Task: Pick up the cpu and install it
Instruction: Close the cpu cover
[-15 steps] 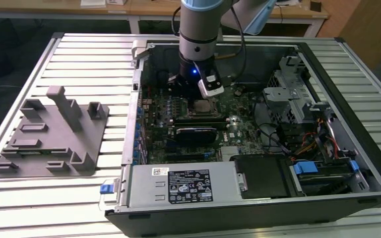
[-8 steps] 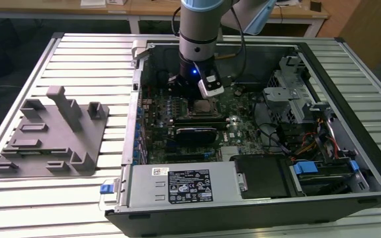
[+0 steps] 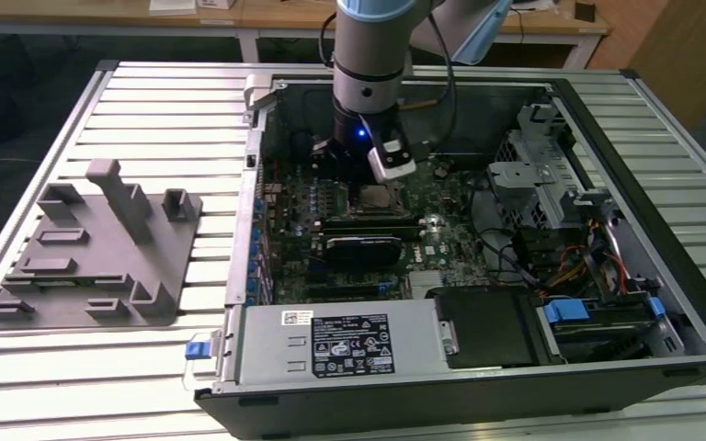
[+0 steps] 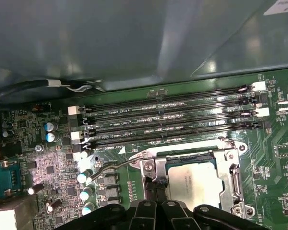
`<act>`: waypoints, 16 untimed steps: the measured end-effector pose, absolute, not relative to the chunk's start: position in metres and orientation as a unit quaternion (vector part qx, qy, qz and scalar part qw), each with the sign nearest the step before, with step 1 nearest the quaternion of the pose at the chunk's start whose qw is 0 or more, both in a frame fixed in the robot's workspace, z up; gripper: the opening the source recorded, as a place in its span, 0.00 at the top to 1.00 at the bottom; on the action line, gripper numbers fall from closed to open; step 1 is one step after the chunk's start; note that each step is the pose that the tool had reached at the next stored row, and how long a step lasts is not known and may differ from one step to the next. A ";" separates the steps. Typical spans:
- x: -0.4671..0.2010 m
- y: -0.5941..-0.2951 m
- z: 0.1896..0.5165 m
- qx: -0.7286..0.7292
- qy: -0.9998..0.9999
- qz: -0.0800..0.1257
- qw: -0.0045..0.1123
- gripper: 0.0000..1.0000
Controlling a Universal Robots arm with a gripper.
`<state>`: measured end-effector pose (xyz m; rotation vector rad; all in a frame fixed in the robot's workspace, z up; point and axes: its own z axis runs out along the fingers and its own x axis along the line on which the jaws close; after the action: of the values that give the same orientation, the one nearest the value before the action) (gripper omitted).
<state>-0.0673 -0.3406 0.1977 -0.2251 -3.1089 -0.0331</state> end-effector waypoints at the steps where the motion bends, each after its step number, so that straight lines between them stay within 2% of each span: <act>1: -0.067 -0.341 0.198 -0.072 -0.997 -0.011 0.012 0.89; 16: -0.064 -0.341 0.198 -0.072 -0.997 -0.011 0.013 0.89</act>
<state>-0.0642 -0.3405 0.1980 -0.2251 -3.1080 -0.0330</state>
